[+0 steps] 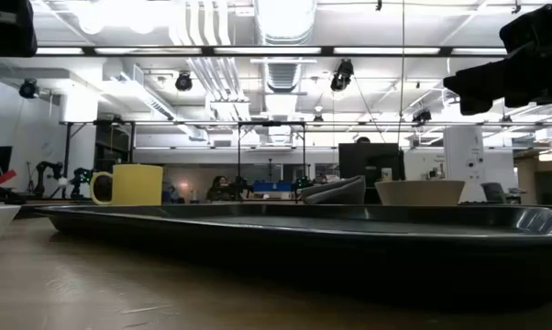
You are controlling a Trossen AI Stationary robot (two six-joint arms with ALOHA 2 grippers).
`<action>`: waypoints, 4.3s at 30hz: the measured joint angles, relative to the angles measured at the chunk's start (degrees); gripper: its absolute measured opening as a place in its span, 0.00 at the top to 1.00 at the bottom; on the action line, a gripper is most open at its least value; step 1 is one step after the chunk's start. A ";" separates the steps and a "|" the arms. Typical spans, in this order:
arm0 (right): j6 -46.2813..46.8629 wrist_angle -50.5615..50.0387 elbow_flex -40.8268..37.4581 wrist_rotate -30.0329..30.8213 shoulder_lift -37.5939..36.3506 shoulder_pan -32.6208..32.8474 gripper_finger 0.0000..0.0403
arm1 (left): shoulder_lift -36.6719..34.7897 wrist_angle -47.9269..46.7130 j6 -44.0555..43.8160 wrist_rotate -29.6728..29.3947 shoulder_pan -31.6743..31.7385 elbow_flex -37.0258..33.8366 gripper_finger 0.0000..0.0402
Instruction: Set up tray
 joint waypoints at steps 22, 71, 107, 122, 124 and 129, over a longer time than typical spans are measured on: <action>0.00 0.00 0.00 -0.02 -0.01 0.00 0.73 | 0.00 0.00 0.00 0.02 0.02 0.00 0.72; 0.00 0.00 0.00 -0.01 0.01 0.00 0.73 | 0.01 0.00 0.00 0.02 0.01 0.00 0.72; 0.00 0.02 0.00 0.00 -0.01 0.00 0.73 | 0.01 0.00 -0.02 0.00 0.01 0.00 0.72; 0.00 0.01 0.00 -0.02 0.00 0.00 0.73 | 0.02 4.49 24.49 -0.15 0.02 0.00 0.72; 0.00 0.00 0.00 0.00 0.00 0.00 0.73 | 0.02 5.08 26.07 -0.28 0.02 0.06 0.72; 0.00 0.00 0.00 0.00 0.00 0.00 0.73 | 0.02 5.01 25.48 -7.82 0.02 1.31 0.72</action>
